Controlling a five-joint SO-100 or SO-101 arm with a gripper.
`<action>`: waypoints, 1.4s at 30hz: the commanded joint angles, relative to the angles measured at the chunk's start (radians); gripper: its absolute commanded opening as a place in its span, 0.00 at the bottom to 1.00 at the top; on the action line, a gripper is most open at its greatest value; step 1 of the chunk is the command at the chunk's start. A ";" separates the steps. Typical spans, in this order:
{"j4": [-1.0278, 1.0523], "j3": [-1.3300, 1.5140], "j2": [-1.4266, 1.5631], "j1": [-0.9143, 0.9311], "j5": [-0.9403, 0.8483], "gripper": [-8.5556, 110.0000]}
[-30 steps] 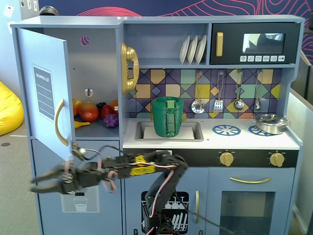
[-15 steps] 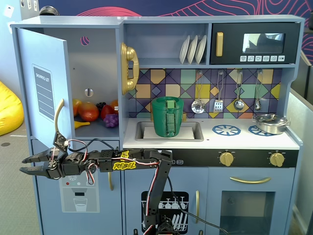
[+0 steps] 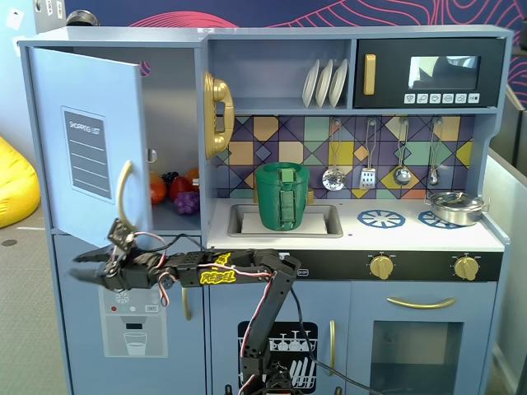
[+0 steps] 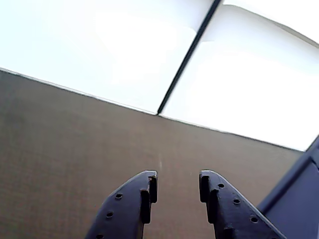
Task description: Close the left cabinet door
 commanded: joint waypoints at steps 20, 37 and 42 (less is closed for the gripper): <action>-0.114 -0.002 0.103 0.511 0.072 0.07; 0.123 0.163 0.360 0.477 0.161 0.07; 0.219 0.457 0.600 0.548 0.178 0.07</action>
